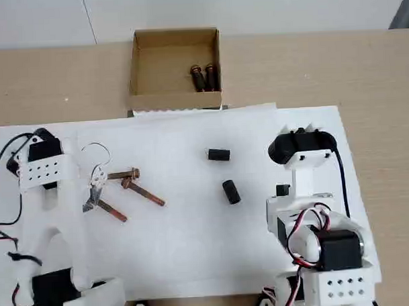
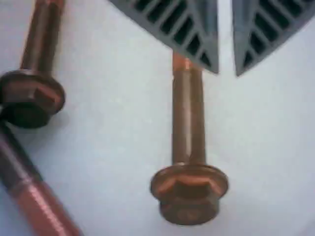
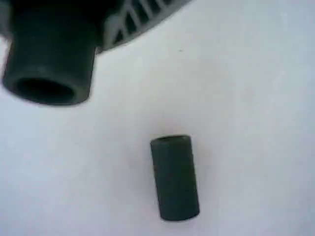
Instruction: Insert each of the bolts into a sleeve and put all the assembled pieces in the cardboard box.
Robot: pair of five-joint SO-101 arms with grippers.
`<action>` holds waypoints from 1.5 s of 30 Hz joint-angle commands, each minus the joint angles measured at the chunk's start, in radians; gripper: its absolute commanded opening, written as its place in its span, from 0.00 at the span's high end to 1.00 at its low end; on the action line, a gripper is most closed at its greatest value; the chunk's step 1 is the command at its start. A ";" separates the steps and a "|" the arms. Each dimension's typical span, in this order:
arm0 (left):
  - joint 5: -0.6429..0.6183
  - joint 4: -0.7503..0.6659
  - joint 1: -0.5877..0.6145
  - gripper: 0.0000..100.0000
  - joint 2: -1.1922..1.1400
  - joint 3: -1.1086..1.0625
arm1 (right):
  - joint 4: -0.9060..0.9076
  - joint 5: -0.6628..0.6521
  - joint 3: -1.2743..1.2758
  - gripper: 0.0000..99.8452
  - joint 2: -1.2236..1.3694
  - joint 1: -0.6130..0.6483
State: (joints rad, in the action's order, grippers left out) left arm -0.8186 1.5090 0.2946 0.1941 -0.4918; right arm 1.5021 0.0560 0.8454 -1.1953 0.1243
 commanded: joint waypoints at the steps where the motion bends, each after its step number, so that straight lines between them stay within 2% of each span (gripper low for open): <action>1: -0.003 -0.034 0.011 0.99 -0.012 0.004 | -0.022 0.012 -0.005 1.00 -0.015 -0.008; 5: -0.002 -0.084 0.012 0.98 -0.041 0.004 | -0.022 0.063 -0.005 1.00 -0.013 -0.002; 11: 0.000 -0.098 0.008 0.87 -0.058 0.008 | -0.021 0.068 -0.005 1.00 -0.013 -0.005; 17: 0.000 -0.104 0.011 0.87 -0.060 -0.010 | -0.021 0.068 -0.005 1.00 -0.013 -0.005; 26: 0.000 -0.275 0.014 0.87 -0.060 -0.140 | -0.021 0.068 -0.005 1.00 -0.012 -0.007; 28: 0.000 -0.299 0.014 0.88 -0.060 -0.150 | -0.021 0.068 -0.003 1.00 -0.012 -0.007; 33: -0.002 -0.344 0.041 1.00 -0.060 -0.156 | -0.021 0.068 -0.003 1.00 -0.012 -0.007; 41: 0.000 -0.359 0.044 0.99 -0.049 -0.171 | -0.021 0.068 -0.020 1.00 -0.021 -0.002; 45: 0.002 -0.250 0.038 0.99 -0.049 -0.091 | -0.013 0.068 -0.101 1.00 -0.021 0.001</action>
State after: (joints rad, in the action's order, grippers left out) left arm -0.8232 1.1899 0.3330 0.1312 -0.6483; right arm 1.5021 0.1174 0.8347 -1.2029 0.1258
